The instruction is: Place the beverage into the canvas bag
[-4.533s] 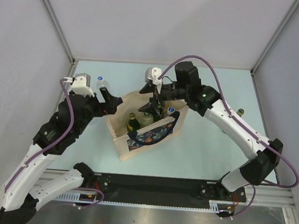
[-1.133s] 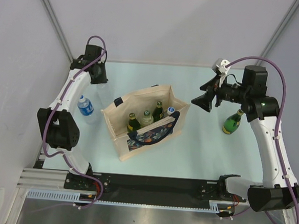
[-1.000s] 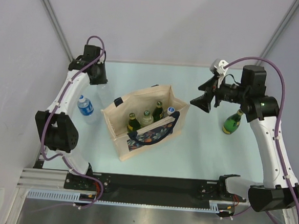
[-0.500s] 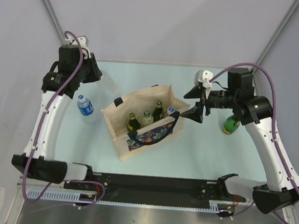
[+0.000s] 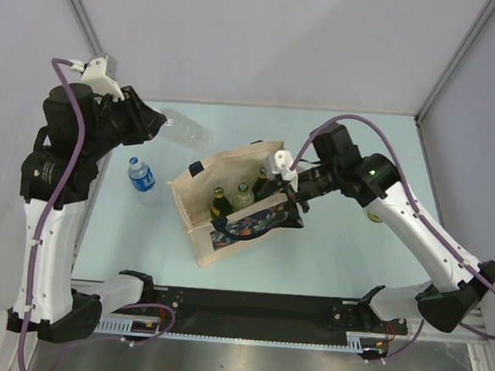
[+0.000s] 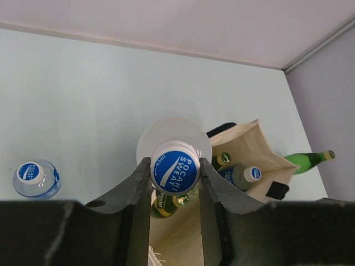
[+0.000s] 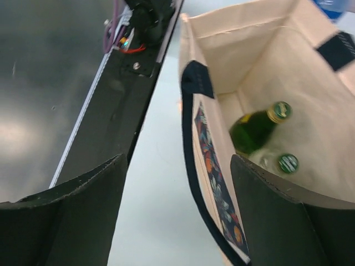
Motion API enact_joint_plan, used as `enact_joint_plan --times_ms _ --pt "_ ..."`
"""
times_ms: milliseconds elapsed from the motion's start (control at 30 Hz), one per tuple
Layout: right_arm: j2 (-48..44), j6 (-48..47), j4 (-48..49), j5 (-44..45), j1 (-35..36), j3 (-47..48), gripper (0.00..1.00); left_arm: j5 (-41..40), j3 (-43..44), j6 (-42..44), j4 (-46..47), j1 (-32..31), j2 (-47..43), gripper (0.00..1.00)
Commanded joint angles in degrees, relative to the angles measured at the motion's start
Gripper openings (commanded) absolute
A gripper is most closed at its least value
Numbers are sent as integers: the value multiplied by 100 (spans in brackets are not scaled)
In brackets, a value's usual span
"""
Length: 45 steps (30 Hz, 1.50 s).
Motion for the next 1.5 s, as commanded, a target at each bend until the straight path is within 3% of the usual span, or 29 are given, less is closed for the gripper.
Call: enact_joint_plan --times_ms 0,267,600,833,933,1000,1100,1467 --pt "294 -734 -348 462 612 338 80 492 567 -417 573 -59 -408 0" --pt "777 -769 -251 770 1140 382 77 966 1165 -452 81 -59 -444 0" --pt "620 -963 -41 1235 1676 -233 34 1661 866 -452 -201 -59 -567 0" --pt "462 -734 601 1429 1940 -497 22 1802 611 -241 -570 -59 -637 0" --pt "313 -927 505 1263 1914 -243 24 1741 594 -188 -623 -59 -646 0" --pt "216 -1112 434 983 1826 -24 40 1714 576 -162 -623 -59 -637 0" --pt "215 -1165 451 928 1826 187 56 1670 567 -109 -623 -59 -593 0" --pt "1146 -1349 593 1429 1536 566 59 1530 427 146 -658 -68 -505 0"
